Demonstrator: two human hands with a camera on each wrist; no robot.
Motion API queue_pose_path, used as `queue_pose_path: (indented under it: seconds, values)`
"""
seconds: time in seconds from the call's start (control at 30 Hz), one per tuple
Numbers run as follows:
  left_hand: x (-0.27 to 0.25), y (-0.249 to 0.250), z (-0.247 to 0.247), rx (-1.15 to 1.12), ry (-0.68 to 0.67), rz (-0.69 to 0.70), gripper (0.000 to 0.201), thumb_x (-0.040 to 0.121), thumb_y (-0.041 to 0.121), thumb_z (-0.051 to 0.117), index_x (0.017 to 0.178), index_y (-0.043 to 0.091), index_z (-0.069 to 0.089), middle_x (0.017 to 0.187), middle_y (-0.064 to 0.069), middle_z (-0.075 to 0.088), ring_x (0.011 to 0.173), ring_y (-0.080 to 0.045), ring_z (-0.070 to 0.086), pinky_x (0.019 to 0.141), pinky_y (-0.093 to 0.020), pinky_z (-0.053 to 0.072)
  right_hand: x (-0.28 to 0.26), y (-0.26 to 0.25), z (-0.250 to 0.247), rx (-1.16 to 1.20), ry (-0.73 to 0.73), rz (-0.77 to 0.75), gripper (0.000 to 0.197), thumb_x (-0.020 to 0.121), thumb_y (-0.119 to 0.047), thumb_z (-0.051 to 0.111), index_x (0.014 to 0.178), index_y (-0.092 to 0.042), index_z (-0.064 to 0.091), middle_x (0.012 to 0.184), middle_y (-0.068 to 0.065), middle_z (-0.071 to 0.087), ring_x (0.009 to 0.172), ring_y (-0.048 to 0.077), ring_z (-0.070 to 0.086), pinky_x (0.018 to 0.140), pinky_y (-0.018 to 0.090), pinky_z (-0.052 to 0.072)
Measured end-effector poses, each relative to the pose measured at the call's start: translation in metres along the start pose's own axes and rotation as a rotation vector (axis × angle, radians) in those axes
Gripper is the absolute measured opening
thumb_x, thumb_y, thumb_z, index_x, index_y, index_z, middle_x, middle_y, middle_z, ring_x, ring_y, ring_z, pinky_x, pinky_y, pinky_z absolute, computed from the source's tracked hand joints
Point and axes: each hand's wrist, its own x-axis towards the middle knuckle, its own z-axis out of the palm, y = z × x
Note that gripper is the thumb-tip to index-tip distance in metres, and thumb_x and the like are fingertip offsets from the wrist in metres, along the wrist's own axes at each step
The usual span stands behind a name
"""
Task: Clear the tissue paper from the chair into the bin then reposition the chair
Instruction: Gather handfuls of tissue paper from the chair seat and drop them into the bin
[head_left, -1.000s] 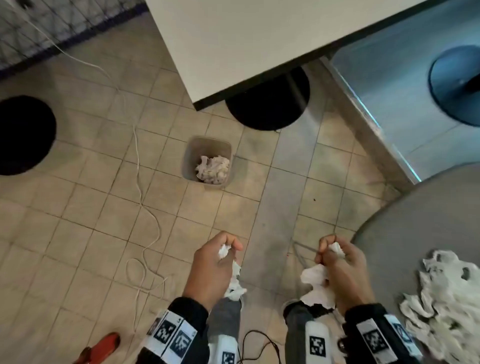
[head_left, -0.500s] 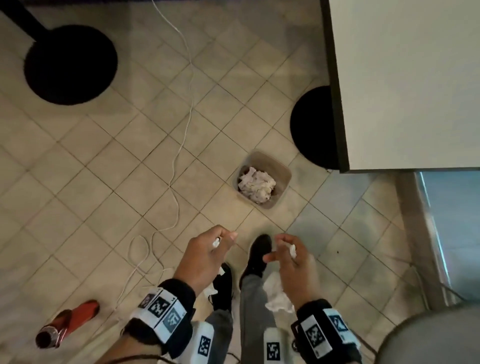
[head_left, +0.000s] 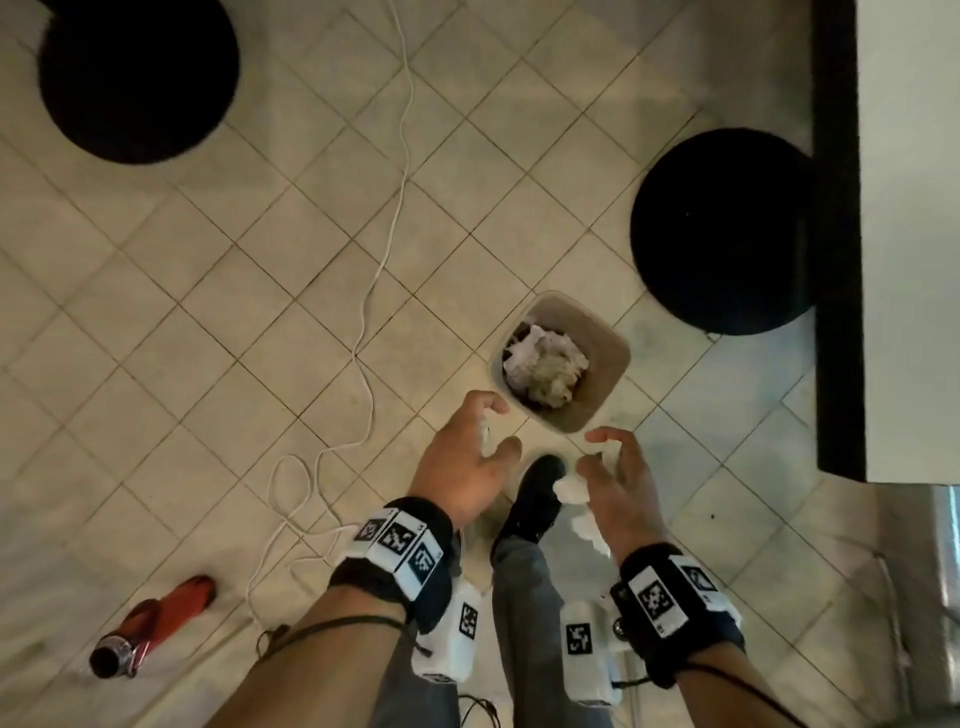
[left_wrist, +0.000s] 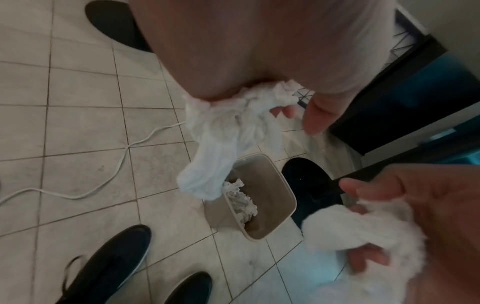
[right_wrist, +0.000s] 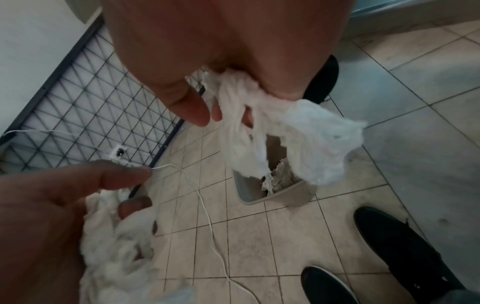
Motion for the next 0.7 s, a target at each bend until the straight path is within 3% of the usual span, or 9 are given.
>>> queue_pose_path:
  seconds: [0.07, 0.13, 0.2, 0.33, 0.47, 0.6, 0.7]
  values:
    - [0.025, -0.005, 0.003, -0.043, -0.037, 0.013, 0.048, 0.081, 0.013, 0.058, 0.117, 0.040, 0.041, 0.103, 0.004, 0.054, 0.103, -0.024, 0.055, 0.081, -0.034, 0.042, 0.020, 0.001, 0.007, 0.082, 0.000, 0.002, 0.031, 0.079, -0.013, 0.056, 0.108, -0.024, 0.054, 0.085, 0.005, 0.056, 0.068, 0.018, 0.052, 0.057, 0.029, 0.042]
    - [0.053, -0.011, 0.006, 0.010, -0.056, 0.054, 0.060, 0.076, 0.002, 0.054, 0.122, 0.036, 0.040, 0.118, 0.002, 0.049, 0.113, -0.021, 0.049, 0.093, -0.037, 0.044, 0.047, 0.006, 0.016, 0.073, 0.049, -0.007, 0.039, 0.076, -0.002, 0.051, 0.109, -0.021, 0.054, 0.095, 0.009, 0.057, 0.071, 0.019, 0.053, 0.055, 0.027, 0.041]
    - [0.084, -0.020, 0.011, 0.093, -0.029, 0.086, 0.063, 0.074, -0.005, 0.052, 0.125, 0.031, 0.042, 0.119, 0.001, 0.044, 0.112, -0.023, 0.047, 0.095, -0.038, 0.044, 0.076, 0.013, 0.028, 0.056, 0.098, 0.000, 0.041, 0.072, 0.002, 0.048, 0.104, -0.023, 0.054, 0.101, 0.011, 0.059, 0.077, 0.023, 0.053, 0.057, 0.028, 0.040]
    - [0.139, -0.035, 0.024, 0.085, 0.018, 0.147, 0.060, 0.076, -0.006, 0.056, 0.128, 0.024, 0.047, 0.114, 0.002, 0.036, 0.108, -0.024, 0.047, 0.089, -0.037, 0.048, 0.131, 0.018, 0.047, 0.014, 0.143, 0.016, 0.039, 0.076, 0.004, 0.049, 0.106, -0.019, 0.057, 0.102, 0.002, 0.062, 0.089, 0.022, 0.058, 0.063, 0.028, 0.044]
    - [0.184, -0.044, 0.038, 0.128, -0.011, 0.239, 0.063, 0.082, -0.006, 0.056, 0.137, 0.021, 0.044, 0.126, -0.007, 0.043, 0.101, -0.016, 0.047, 0.084, -0.031, 0.050, 0.180, 0.027, 0.058, -0.059, 0.167, 0.026, 0.045, 0.080, 0.001, 0.052, 0.118, -0.023, 0.060, 0.111, 0.000, 0.065, 0.100, 0.021, 0.062, 0.084, 0.035, 0.053]
    - [0.220, -0.053, 0.057, 0.239, -0.074, 0.273, 0.067, 0.083, -0.003, 0.057, 0.142, 0.025, 0.040, 0.140, -0.011, 0.041, 0.114, -0.024, 0.054, 0.094, -0.037, 0.051, 0.217, 0.037, 0.062, -0.107, 0.143, 0.028, 0.051, 0.085, -0.004, 0.061, 0.131, -0.024, 0.053, 0.114, -0.006, 0.059, 0.107, 0.014, 0.058, 0.088, 0.028, 0.047]
    - [0.242, -0.060, 0.073, 0.300, -0.092, 0.318, 0.066, 0.085, 0.004, 0.062, 0.143, 0.026, 0.040, 0.148, -0.009, 0.038, 0.128, -0.026, 0.048, 0.104, -0.039, 0.045, 0.237, 0.045, 0.066, -0.152, 0.133, 0.023, 0.054, 0.085, -0.012, 0.067, 0.136, -0.021, 0.050, 0.123, -0.002, 0.063, 0.111, 0.017, 0.060, 0.099, 0.036, 0.049]
